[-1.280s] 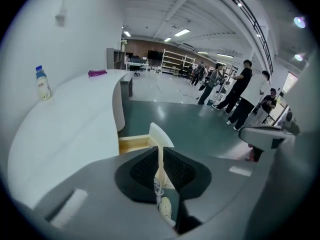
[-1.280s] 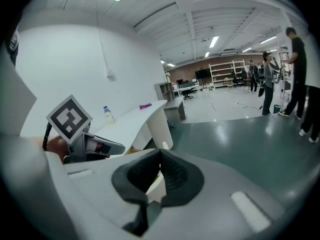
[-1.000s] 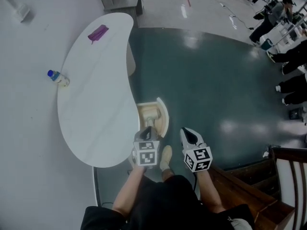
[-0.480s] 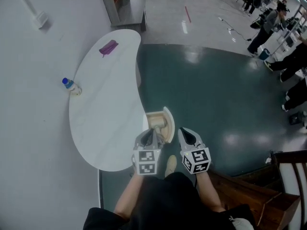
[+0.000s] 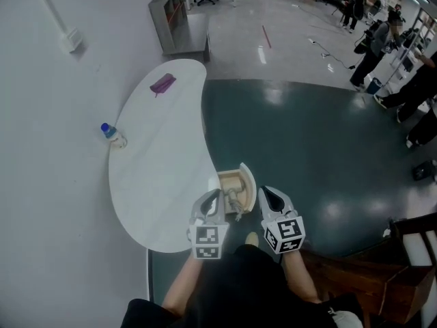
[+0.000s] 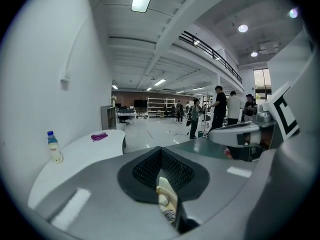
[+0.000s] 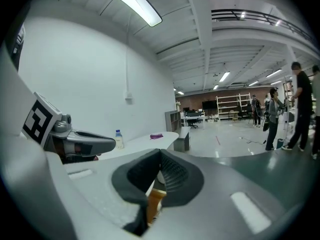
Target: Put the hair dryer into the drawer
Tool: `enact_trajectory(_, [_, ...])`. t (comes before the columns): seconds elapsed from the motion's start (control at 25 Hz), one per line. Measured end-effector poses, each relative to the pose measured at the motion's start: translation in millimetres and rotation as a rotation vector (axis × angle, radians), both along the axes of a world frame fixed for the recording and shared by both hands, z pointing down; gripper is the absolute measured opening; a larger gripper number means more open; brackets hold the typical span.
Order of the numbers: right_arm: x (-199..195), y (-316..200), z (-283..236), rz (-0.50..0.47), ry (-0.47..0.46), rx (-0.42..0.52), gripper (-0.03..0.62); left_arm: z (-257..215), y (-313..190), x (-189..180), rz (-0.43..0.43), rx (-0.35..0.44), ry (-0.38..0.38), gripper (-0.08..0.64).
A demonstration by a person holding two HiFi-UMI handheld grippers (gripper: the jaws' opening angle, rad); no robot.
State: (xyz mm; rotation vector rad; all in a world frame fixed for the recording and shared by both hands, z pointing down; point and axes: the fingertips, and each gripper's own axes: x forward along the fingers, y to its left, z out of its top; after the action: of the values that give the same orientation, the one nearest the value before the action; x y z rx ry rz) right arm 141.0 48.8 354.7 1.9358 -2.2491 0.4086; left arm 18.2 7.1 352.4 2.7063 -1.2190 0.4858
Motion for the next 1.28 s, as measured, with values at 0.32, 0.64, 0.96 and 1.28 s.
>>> enact_trajectory(0.32, [-9.7,6.7,-2.8,0.021,0.007,0.009,0.003,-5.6,5.5,-16.0,0.017,0.022,0.017,0.006])
enact_trajectory(0.64, [-12.1,5.7,-2.6,0.015,0.027,0.009,0.003,-0.2,6.9,-17.8,0.024,0.005,0.01,0.006])
enact_trajectory(0.96, [-11.4,4.2,0.6,0.014,0.019,0.003,0.003,1.5,4.5,-16.6,0.026,0.001,0.013,0.006])
enact_trajectory(1.28, [-11.0,2.5,2.1,0.015,0.016,-0.005,0.003,1.8,3.8,-16.1,0.028,-0.007,0.011,0.006])
